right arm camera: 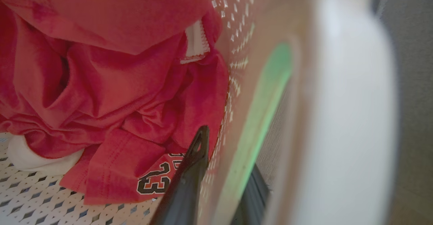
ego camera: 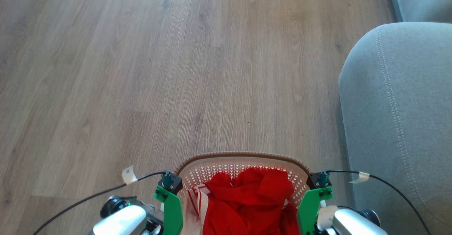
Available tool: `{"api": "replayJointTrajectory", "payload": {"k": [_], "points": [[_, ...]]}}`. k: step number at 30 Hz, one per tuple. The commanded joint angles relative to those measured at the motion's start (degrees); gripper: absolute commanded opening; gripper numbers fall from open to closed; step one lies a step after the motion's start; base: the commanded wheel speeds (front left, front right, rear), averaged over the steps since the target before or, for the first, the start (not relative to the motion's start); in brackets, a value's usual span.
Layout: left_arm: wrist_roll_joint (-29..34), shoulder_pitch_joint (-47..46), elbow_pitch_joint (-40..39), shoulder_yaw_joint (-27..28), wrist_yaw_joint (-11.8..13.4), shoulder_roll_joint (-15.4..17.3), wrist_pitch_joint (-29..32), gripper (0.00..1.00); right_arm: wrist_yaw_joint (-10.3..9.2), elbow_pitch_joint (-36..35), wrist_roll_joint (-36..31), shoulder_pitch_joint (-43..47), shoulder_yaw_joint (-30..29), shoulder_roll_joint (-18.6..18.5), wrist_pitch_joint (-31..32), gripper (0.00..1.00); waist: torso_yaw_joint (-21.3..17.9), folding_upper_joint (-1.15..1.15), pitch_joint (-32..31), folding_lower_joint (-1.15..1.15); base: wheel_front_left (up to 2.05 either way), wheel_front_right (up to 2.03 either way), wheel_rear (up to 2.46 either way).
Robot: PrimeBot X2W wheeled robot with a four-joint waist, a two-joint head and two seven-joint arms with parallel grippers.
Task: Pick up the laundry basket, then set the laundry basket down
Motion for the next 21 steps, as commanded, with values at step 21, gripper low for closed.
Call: {"api": "replayJointTrajectory", "payload": {"k": [21], "points": [[-0.75,-2.24,-0.62,0.03,-0.99,-1.12,-1.59,0.00,0.43,-4.20,-2.13,-1.01,-0.55,1.58,-0.30,0.00,-0.28,0.00,0.49,0.00,0.00,0.00,0.00]]}}
